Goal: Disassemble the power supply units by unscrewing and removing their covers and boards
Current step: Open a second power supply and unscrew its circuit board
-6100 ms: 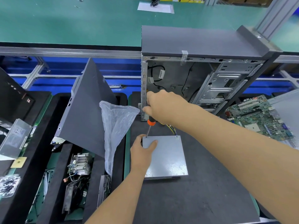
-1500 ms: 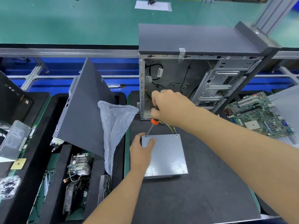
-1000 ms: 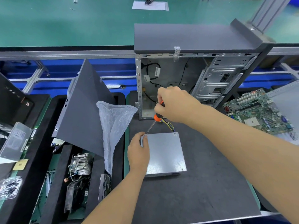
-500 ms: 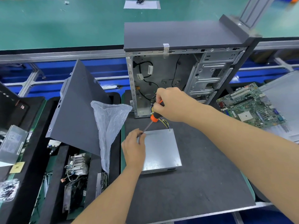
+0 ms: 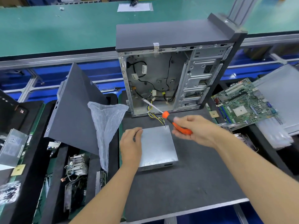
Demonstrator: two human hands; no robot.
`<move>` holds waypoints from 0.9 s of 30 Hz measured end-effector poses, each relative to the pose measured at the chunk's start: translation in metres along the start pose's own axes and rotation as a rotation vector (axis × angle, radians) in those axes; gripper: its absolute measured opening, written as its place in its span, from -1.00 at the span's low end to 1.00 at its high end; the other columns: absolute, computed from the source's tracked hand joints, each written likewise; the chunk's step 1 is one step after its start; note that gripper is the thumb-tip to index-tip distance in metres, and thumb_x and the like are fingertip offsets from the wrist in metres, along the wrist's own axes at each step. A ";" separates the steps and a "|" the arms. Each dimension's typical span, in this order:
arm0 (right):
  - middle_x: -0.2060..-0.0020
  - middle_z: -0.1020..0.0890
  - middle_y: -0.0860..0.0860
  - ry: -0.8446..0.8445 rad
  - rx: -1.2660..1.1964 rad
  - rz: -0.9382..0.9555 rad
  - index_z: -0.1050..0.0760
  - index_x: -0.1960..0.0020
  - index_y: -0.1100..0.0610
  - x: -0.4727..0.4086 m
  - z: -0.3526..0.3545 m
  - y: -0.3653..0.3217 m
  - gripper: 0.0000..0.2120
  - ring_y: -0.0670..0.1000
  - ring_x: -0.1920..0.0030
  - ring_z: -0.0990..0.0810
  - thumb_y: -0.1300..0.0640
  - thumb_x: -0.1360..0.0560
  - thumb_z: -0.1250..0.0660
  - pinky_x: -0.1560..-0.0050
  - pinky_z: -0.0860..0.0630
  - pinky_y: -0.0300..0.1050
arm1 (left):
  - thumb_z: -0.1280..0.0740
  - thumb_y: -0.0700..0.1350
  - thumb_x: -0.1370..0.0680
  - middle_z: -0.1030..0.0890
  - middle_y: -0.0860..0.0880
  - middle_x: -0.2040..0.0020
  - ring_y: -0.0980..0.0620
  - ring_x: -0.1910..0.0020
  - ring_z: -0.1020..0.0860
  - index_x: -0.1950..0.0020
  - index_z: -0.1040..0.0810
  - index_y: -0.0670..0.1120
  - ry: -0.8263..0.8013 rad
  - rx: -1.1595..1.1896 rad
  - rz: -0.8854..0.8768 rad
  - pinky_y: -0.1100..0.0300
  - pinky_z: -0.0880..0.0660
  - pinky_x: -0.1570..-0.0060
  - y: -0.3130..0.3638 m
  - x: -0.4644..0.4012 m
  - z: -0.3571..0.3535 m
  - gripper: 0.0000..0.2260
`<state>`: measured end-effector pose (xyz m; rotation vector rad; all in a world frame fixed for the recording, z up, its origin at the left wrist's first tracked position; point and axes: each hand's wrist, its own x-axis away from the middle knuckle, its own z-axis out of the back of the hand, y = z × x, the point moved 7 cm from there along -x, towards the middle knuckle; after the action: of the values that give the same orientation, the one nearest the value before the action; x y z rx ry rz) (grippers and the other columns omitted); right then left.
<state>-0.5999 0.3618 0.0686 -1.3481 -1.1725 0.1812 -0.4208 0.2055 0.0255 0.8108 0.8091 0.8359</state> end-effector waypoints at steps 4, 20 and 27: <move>0.26 -0.50 0.07 0.061 -0.033 -0.106 -0.48 0.04 0.14 0.010 0.026 0.064 -0.85 0.01 0.34 -0.54 0.14 -0.51 -0.44 0.33 -0.49 -0.14 | -0.42 -0.30 -0.54 -0.66 0.06 0.13 0.18 0.14 -0.56 -0.02 -0.71 -0.15 -0.100 0.051 0.012 0.50 -0.40 0.07 0.012 0.010 -0.018 -0.88; 0.30 -0.57 0.09 0.281 0.020 0.108 -0.41 0.20 0.13 0.026 0.037 0.098 -0.73 0.11 0.15 -0.71 0.23 -0.43 -0.52 0.12 -0.60 -0.09 | -0.39 -0.20 -0.54 -0.53 0.53 0.12 0.33 0.06 -0.53 -0.09 -0.41 0.23 -0.682 -0.103 -0.093 0.48 -0.42 0.09 0.051 0.067 -0.089 -0.66; 0.31 -0.60 0.08 0.241 0.022 0.061 -0.44 0.12 0.17 0.026 0.042 0.099 -0.76 0.09 0.20 -0.69 0.25 -0.42 -0.53 0.10 -0.63 -0.07 | -0.41 -0.19 -0.53 -0.56 0.49 0.14 0.28 0.04 -0.55 -0.01 -0.46 0.18 -0.677 -0.074 -0.087 0.32 -0.50 0.07 0.050 0.070 -0.089 -0.73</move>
<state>-0.5694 0.4370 -0.0065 -1.3462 -0.9256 0.0720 -0.4820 0.3118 0.0083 0.9095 0.2084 0.4583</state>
